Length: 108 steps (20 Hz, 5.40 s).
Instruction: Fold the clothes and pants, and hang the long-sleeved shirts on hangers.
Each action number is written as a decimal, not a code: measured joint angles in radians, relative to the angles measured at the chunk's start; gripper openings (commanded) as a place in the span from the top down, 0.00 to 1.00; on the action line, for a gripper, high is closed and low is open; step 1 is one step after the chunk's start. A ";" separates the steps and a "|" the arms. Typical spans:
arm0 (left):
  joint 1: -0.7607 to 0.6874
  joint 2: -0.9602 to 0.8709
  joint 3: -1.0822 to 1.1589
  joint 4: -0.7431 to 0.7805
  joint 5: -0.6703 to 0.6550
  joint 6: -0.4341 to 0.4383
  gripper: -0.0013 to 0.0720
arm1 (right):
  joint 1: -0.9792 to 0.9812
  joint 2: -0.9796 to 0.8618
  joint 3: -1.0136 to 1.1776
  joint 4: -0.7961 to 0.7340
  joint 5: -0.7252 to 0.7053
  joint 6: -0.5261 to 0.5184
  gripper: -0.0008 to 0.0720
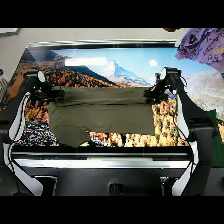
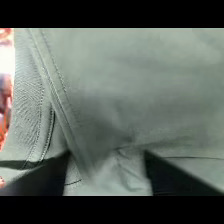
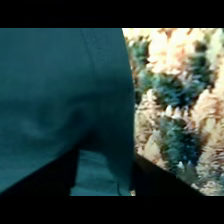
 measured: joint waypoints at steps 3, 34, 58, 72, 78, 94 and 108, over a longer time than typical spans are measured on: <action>0.029 0.042 0.024 -0.004 -0.028 0.006 0.23 | 0.000 0.042 0.000 0.001 0.011 -0.034 0.31; 0.343 0.768 -1.302 -0.705 0.273 0.371 0.96 | -0.364 0.534 -0.724 0.545 -0.008 -0.461 0.33; 0.364 0.774 -1.283 -0.724 0.222 0.354 0.96 | -0.291 0.506 -1.065 0.620 -0.231 -0.591 0.95; 0.358 1.253 -1.116 -0.328 -0.146 0.064 0.96 | -0.246 0.861 -1.067 0.368 -0.061 -0.375 0.96; 0.263 1.165 -1.096 -0.318 -0.029 0.049 0.96 | -0.095 0.863 -1.028 0.259 -0.164 -0.323 0.96; 0.227 0.463 -0.570 -0.350 0.089 0.218 0.96 | -0.019 0.364 -0.510 0.176 -0.294 -0.271 0.95; 0.194 0.301 -0.392 -0.349 0.059 0.213 0.23 | -0.198 0.256 -0.326 0.336 -0.195 -0.251 0.14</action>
